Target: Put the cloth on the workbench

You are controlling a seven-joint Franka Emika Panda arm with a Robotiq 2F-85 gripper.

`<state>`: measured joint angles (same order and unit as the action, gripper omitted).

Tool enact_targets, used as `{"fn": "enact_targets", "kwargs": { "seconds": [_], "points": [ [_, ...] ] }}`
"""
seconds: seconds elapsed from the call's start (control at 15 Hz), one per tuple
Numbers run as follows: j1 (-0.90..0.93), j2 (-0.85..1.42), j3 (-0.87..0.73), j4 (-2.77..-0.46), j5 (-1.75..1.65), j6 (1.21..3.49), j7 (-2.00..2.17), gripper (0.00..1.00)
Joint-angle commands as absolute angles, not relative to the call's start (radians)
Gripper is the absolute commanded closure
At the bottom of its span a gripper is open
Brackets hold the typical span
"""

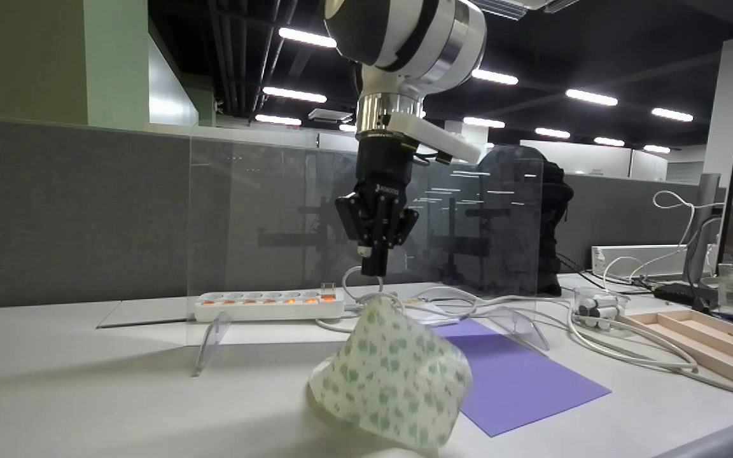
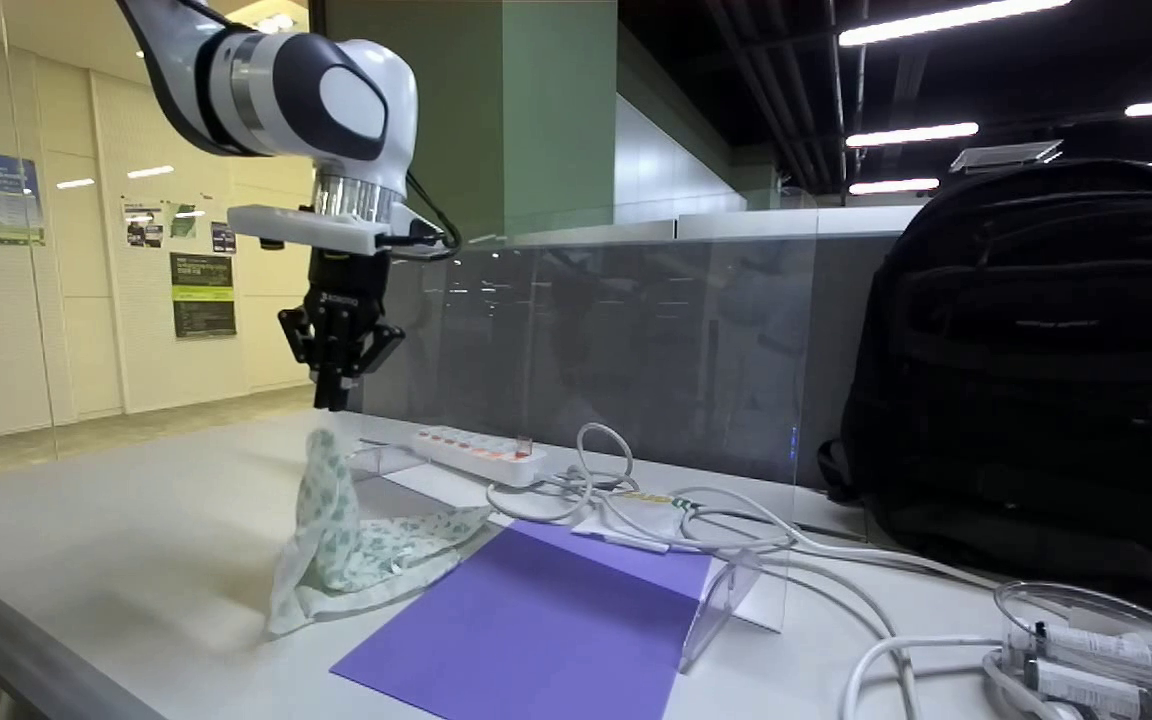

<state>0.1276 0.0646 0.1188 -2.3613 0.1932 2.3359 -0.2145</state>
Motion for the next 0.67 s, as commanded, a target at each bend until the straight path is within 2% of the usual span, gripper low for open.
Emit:
{"fn": "enact_targets", "kwargs": {
  "seconds": [0.0, 0.4, 0.53, 0.6],
  "points": [
    [0.121, 0.067, 0.122, -2.360, 0.174, 2.321, -0.188, 0.53],
    [0.120, 0.071, 0.117, -2.368, 0.124, 2.340, -0.142, 0.12],
    [0.119, 0.071, 0.115, -2.370, 0.095, 2.344, -0.124, 0.01],
    [0.118, 0.071, 0.113, -2.371, 0.078, 2.346, -0.107, 0.00]
  ]
}}
